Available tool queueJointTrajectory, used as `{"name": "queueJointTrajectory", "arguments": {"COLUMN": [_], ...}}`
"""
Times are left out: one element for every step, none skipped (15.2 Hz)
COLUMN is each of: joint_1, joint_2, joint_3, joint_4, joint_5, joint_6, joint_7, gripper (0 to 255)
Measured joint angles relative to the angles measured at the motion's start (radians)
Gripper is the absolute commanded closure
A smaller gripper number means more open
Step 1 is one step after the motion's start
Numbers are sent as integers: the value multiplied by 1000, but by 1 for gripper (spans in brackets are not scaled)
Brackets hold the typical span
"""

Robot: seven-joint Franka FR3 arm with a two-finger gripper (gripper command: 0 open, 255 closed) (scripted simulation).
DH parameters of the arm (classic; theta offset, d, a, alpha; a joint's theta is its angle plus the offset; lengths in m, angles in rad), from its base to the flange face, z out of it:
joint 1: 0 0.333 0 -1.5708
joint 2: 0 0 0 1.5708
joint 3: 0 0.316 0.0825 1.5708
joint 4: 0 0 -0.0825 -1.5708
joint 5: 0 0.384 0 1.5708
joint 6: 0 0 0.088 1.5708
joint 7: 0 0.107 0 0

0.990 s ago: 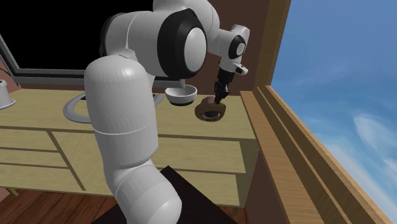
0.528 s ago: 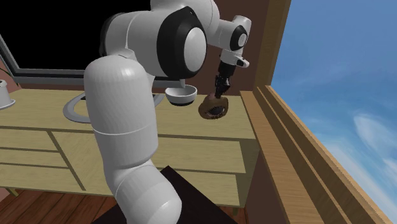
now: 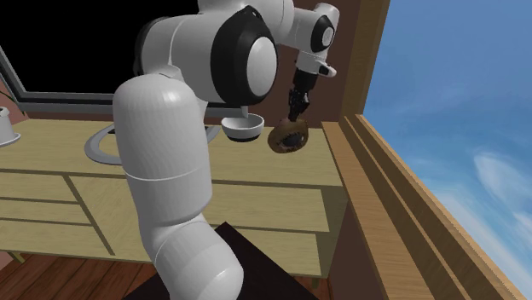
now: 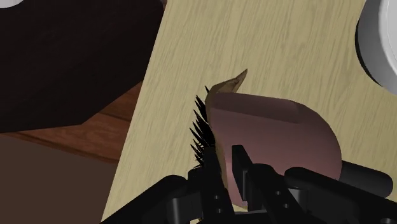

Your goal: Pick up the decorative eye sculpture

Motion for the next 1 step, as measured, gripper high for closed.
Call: {"name": "queueJointTrajectory", "arguments": {"joint_1": [0], "joint_2": [0], "joint_3": [0], "joint_4": [7], "joint_5": [0], "joint_6": [-7], "joint_7": [2], "gripper": [255]}}
